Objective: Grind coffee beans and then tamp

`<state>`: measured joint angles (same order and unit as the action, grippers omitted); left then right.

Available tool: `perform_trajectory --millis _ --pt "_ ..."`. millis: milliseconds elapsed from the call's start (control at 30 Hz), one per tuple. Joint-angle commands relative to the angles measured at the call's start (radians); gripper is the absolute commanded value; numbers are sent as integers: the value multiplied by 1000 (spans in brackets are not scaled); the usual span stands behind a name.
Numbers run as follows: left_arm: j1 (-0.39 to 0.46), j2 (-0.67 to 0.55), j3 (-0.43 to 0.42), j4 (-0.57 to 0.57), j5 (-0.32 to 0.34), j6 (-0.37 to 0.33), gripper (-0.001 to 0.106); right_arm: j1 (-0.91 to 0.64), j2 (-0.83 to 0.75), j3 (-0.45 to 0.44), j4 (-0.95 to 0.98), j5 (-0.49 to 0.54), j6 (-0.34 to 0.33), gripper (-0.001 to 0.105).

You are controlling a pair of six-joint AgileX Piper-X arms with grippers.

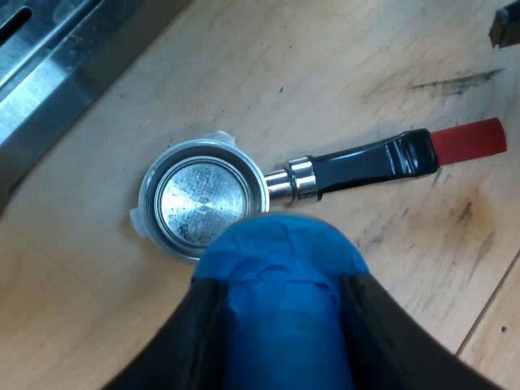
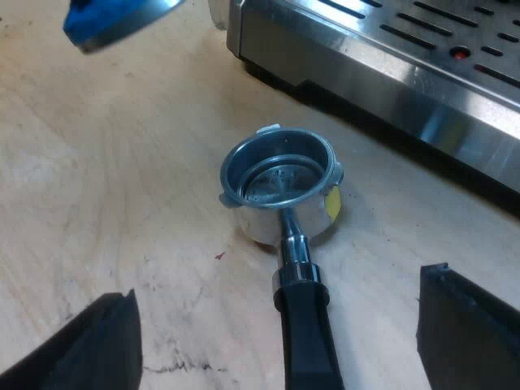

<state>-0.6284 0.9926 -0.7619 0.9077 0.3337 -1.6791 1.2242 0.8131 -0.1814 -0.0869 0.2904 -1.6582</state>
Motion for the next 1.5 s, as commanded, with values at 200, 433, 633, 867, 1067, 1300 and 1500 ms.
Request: perform_trajectory --millis 200,433,633,867,1067,1300,1500 --pt "-5 67 -10 -58 10 24 0 3 -8 -2 -6 -4 3 71" --pt "-5 117 -10 -74 10 32 0 3 -8 -2 -6 -4 3 71" --pt "-5 155 -10 -97 6 32 0 3 -8 -2 -6 -4 3 71" --pt "-5 187 -19 -106 -16 32 0 3 -8 -2 -6 -4 3 71" --pt "-5 207 -33 -106 -49 32 0 3 -8 -2 -6 -4 3 71" --pt "-91 208 -35 -106 -156 39 0 3 -8 -2 0 -4 3 71" --pt "-133 208 -35 -126 -211 31 0 3 -8 -2 0 -6 3 71"
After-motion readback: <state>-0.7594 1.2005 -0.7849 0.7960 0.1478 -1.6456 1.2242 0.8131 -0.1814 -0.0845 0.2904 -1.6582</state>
